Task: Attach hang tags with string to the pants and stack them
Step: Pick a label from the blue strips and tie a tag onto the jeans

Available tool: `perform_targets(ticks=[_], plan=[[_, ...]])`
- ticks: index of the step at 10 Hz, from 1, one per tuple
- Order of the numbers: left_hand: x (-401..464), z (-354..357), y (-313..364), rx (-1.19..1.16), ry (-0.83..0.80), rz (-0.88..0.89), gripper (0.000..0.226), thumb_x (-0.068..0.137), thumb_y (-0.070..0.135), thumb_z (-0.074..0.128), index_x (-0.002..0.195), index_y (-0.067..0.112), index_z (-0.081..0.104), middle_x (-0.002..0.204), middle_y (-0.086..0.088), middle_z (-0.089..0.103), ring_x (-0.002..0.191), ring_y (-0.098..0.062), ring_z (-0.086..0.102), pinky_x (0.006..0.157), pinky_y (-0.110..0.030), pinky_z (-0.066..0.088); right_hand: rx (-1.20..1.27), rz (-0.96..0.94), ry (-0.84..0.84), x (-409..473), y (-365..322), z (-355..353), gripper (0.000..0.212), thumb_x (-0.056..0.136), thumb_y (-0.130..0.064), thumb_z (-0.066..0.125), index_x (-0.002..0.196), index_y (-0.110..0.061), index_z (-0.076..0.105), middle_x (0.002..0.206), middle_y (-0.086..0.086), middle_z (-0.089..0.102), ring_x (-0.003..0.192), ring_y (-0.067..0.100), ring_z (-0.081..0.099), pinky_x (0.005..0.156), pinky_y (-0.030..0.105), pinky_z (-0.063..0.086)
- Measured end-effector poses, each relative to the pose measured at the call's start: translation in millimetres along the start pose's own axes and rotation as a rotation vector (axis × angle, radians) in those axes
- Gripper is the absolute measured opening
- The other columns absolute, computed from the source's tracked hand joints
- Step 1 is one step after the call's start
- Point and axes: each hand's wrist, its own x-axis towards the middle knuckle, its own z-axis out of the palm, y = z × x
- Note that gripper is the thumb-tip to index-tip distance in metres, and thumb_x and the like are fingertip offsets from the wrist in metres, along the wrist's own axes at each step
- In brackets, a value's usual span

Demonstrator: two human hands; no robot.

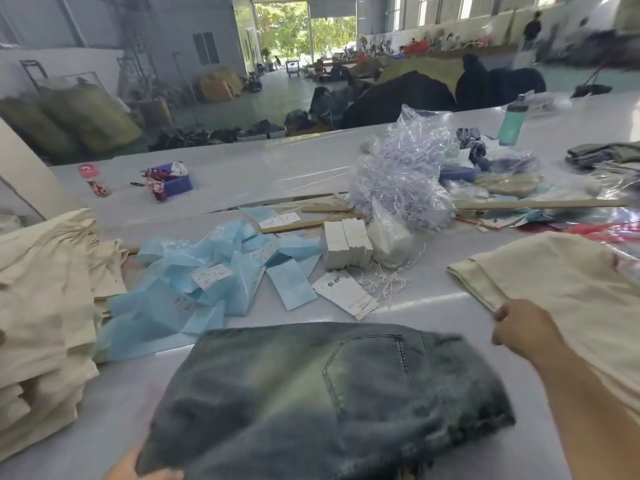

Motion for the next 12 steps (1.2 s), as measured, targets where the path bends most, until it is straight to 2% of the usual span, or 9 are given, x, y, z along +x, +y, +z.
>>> perform_targets(ticks=[1,2,3,4,6,8,10,11,12], plan=[[14.8,9.6,24.8,-0.166,0.218,-0.064,0.071,0.092,0.017,0.001,0.088,-0.015,0.064,0.109,-0.031,0.061,0.107,-0.042,0.059,0.081,-0.046,0.049,-0.171,0.037,-0.259,-13.3,13.0,40.0,0.066,0.079,-0.045,0.075,0.124,-0.001,0.055,0.128,0.018,0.06,0.099,0.023,0.063,0.073,0.027,0.049],[-36.6,35.2,1.5,0.266,0.335,0.144,0.038,0.087,0.044,0.029,0.09,0.066,0.059,0.12,-0.008,0.064,0.111,-0.037,0.056,0.094,-0.052,0.043,-0.181,0.083,-0.402,-32.0,34.1,70.1,0.079,0.069,-0.061,0.076,0.124,-0.009,0.051,0.117,0.005,0.057,0.087,0.012,0.054,0.057,0.02,0.042],[-75.7,94.6,3.2,0.407,-0.072,0.479,0.05,0.059,0.038,0.081,0.085,0.072,0.057,0.085,0.024,0.069,0.088,-0.013,0.067,0.083,-0.022,0.049,-0.003,0.054,-0.259,-38.8,44.7,89.1,0.039,0.068,-0.037,0.085,0.067,-0.014,0.053,0.067,-0.001,0.057,0.063,0.015,0.053,0.048,0.024,0.032],[-98.3,150.5,14.1,0.224,-0.45,0.415,0.031,0.075,0.012,0.082,0.08,0.042,0.075,0.083,0.015,0.073,0.082,0.0,0.068,0.083,-0.019,0.052,0.3,-0.041,-0.016,-47.0,35.8,94.8,0.025,0.063,-0.008,0.08,0.06,-0.01,0.055,0.06,0.004,0.059,0.06,0.022,0.056,0.057,0.03,0.04],[-116.4,204.1,64.9,-0.386,-0.793,0.077,0.018,0.089,0.039,0.065,0.093,0.024,0.074,0.095,-0.002,0.075,0.085,-0.018,0.071,0.074,-0.031,0.057,0.04,-0.818,0.22,-117.5,-21.1,123.2,0.022,0.06,-0.019,0.08,0.079,-0.024,0.07,0.071,-0.012,0.063,0.066,0.017,0.06,0.064,0.031,0.046],[-105.5,223.3,73.0,-0.395,-0.504,0.103,0.016,0.095,0.013,0.06,0.097,-0.002,0.065,0.089,-0.017,0.066,0.083,-0.026,0.059,0.082,-0.047,0.051,-0.175,-1.115,0.178,-138.1,-8.6,138.5,0.041,0.059,-0.029,0.074,0.1,-0.024,0.074,0.08,-0.011,0.064,0.07,0.014,0.061,0.069,0.026,0.049],[-114.7,229.4,87.7,-0.528,-0.479,0.115,0.022,0.096,0.03,0.058,0.083,0.022,0.074,0.079,0.003,0.071,0.074,-0.011,0.065,0.067,-0.027,0.051,0.233,-0.666,0.492,-115.9,3.4,105.5,0.02,0.075,-0.008,0.08,0.09,-0.011,0.068,0.085,-0.001,0.06,0.069,0.018,0.058,0.058,0.019,0.04],[-117.9,231.3,94.9,-0.486,-0.543,0.183,0.03,0.096,0.031,0.057,0.072,0.034,0.075,0.07,0.012,0.071,0.065,-0.001,0.066,0.057,-0.016,0.05,0.225,-0.45,0.335,-94.4,2.3,91.7,0.056,0.07,-0.024,0.084,0.119,-0.017,0.058,0.104,0.0,0.052,0.083,0.018,0.055,0.066,0.031,0.047],[-116.3,229.4,100.5,-0.394,-0.567,0.237,0.031,0.091,0.039,0.06,0.063,0.027,0.066,0.064,0.01,0.058,0.065,-0.008,0.053,0.063,-0.022,0.044,0.165,-0.501,0.169,-77.9,-6.5,83.5,0.031,0.078,-0.02,0.077,0.107,-0.022,0.068,0.101,-0.002,0.063,0.099,0.021,0.055,0.082,0.035,0.046]])
